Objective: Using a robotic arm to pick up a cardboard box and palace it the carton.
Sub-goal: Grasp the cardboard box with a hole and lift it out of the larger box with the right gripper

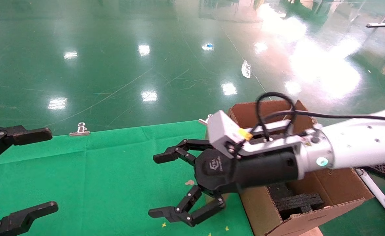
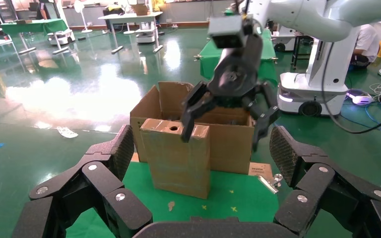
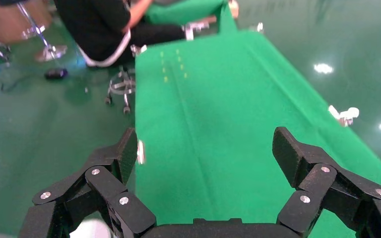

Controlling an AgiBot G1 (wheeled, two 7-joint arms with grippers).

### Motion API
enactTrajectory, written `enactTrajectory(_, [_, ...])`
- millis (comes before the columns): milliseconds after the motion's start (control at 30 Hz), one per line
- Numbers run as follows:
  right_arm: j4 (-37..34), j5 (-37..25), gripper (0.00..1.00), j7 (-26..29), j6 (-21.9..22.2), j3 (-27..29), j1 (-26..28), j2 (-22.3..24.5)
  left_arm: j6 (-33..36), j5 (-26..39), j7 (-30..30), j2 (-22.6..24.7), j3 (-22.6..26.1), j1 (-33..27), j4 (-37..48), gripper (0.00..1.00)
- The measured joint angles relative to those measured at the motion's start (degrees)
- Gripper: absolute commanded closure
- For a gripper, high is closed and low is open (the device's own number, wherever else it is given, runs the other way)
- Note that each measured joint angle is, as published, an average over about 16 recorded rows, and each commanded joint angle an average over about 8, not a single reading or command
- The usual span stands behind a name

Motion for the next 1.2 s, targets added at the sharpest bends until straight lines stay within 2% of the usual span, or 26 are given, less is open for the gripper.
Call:
enactTrajectory(333, [-5.6, -18.1, 0.00, 6.2, -2.9, -15.3, 17.9, -6.9, 0.0, 0.0, 0.0, 0.0, 0.0, 0.0, 0.0, 0.00])
enactTrajectory(600, [-8.3, -26.8, 0.00, 7.4, -3.5, -29.9, 32.7, -10.6, 0.0, -0.1, 0.0, 0.0, 0.1, 0.0, 0.0, 0.00])
enactTrajectory(900, [-7.4, -28.5, 0.00, 8.3, -3.7, -46.7, 44.7, -11.7, 0.0, -0.1, 0.1, 0.0, 0.1, 0.0, 0.0, 0.00])
enactTrajectory(1200, [-8.4, -23.0, 0.00, 10.3, -3.7, -64.2, 52.8, -14.3, -0.1, -0.1, 0.1, -0.1, 0.1, 0.0, 0.0, 0.00])
